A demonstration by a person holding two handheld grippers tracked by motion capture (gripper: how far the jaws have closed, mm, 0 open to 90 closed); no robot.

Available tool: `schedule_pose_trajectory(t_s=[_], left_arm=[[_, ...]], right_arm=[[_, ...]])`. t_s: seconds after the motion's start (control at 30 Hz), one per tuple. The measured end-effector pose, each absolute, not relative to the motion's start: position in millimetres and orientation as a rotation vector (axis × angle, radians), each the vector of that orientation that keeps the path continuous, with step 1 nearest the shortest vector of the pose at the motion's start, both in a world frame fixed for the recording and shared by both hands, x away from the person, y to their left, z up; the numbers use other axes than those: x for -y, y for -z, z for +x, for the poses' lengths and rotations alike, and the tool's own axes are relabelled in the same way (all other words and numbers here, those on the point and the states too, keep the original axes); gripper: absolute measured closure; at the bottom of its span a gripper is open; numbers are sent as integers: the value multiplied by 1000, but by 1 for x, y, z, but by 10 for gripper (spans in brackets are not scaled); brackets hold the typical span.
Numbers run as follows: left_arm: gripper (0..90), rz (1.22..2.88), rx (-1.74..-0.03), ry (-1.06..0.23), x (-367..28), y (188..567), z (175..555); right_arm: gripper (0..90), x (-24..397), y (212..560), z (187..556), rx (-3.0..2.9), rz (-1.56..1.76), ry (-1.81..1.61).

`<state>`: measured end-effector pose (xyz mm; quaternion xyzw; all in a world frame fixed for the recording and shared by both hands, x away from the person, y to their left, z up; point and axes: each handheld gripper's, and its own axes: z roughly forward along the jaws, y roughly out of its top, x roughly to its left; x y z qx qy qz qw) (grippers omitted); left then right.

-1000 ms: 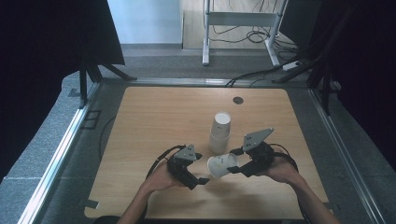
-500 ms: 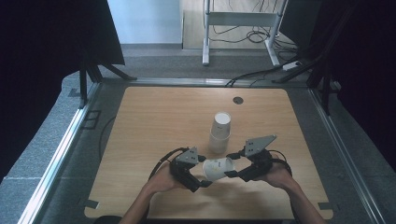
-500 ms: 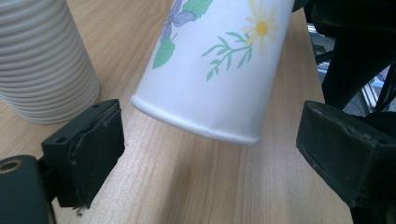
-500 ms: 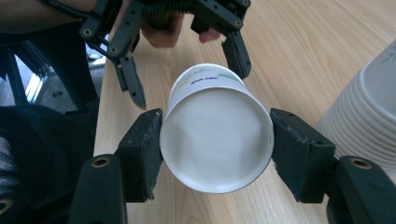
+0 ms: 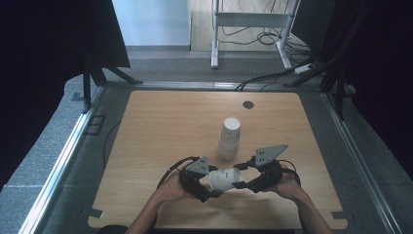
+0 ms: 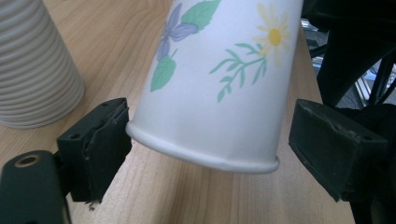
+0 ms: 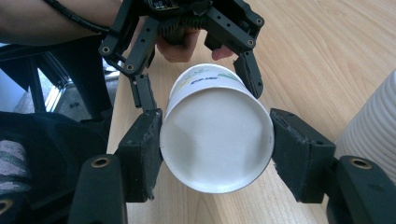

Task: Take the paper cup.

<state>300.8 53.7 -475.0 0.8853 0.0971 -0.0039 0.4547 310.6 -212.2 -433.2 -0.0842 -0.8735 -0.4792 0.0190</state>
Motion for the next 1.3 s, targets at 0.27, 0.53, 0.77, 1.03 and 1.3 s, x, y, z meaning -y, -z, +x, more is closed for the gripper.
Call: schedule_pose_trajectory(t_s=[0.27, 0.53, 0.77, 1.03, 1.3], left_arm=[[147, 2197, -223, 11, -51, 479, 301], [200, 2204, -218, -9, -52, 480, 301], [269, 2198, -218, -10, -54, 479, 301], [331, 2186, -227, -13, -56, 478, 301], [362, 2193, -231, -11, -56, 476, 302]], right_arm=[[374, 215, 433, 311, 2690, -262, 1510], [374, 213, 434, 311, 2686, -253, 1507], [374, 213, 434, 312, 2682, -255, 1504], [372, 214, 434, 313, 2681, -266, 1499], [364, 213, 432, 313, 2690, -279, 1481]])
